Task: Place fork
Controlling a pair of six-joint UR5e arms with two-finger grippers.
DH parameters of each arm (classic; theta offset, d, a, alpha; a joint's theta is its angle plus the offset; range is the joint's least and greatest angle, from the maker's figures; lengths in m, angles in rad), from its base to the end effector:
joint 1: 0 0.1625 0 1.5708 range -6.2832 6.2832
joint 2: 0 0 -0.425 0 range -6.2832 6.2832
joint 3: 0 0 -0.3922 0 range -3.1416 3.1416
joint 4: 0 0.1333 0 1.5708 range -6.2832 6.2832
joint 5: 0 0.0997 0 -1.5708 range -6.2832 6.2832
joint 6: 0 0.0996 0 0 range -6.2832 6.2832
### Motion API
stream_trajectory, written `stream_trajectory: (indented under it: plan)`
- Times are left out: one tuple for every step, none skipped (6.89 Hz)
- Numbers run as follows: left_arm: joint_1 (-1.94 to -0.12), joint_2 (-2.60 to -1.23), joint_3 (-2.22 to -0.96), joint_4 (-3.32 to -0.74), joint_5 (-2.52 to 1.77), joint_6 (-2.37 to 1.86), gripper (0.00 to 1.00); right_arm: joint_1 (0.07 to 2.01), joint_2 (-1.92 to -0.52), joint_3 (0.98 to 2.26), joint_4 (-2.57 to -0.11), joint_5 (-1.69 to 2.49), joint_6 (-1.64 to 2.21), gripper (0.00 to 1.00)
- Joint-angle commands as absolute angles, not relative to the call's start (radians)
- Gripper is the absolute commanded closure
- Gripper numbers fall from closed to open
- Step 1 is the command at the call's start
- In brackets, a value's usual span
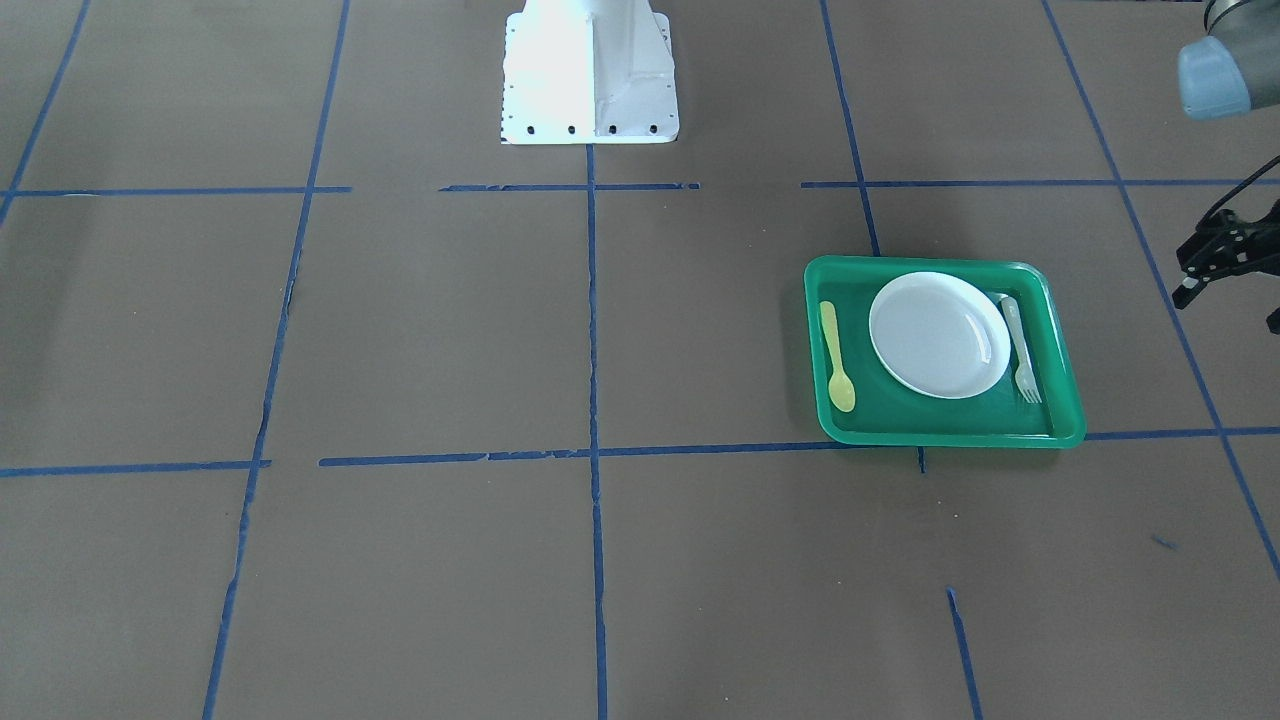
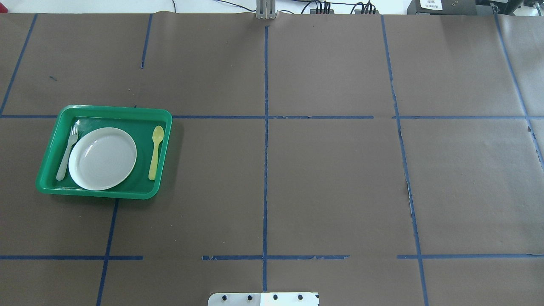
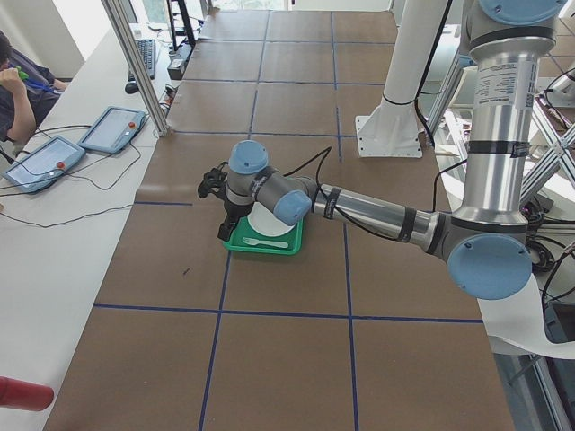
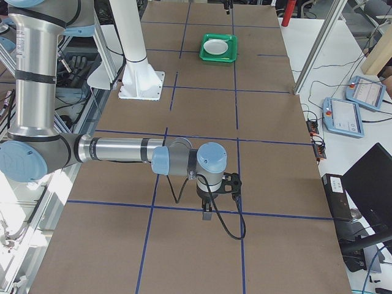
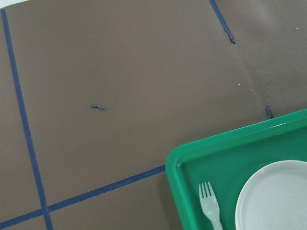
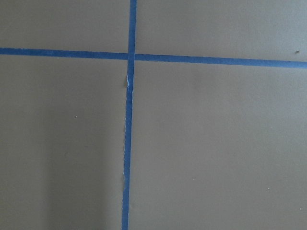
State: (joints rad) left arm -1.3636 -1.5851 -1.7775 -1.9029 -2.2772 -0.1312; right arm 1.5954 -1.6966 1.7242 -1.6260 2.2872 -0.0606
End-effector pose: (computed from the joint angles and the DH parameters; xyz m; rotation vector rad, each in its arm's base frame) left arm 0.0384 -0.5165 0.5136 0.4069 0.7685 0.2664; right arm 0.0786 -0.4345 0.6512 0.0041 -0.7168 -0.0246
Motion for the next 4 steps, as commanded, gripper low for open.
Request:
stream_trajectory:
  plan:
    - [-1.535,-1.594,-1.757,-1.611,-2.293,0.13,0.0,1.595,-1.697,1.724,-1.626,2.287,-0.061,0.0]
    - [-1.595,-1.594,-1.734,-1.504,-2.293,0.226,0.0,1.595,-1.697,1.724,-1.626,2.287,-0.06,0.0]
    - [-1.618,-1.576,-1.717,-1.443,-2.305,0.245,0.0,1.595,-1.697,1.724,-1.626,2.287,-0.061,0.0]
    - [-1.618,-1.512,-1.704,-1.454,-2.356,0.244,0.0,1.595,-1.697,1.724,-1.626,2.287,-0.06,0.0]
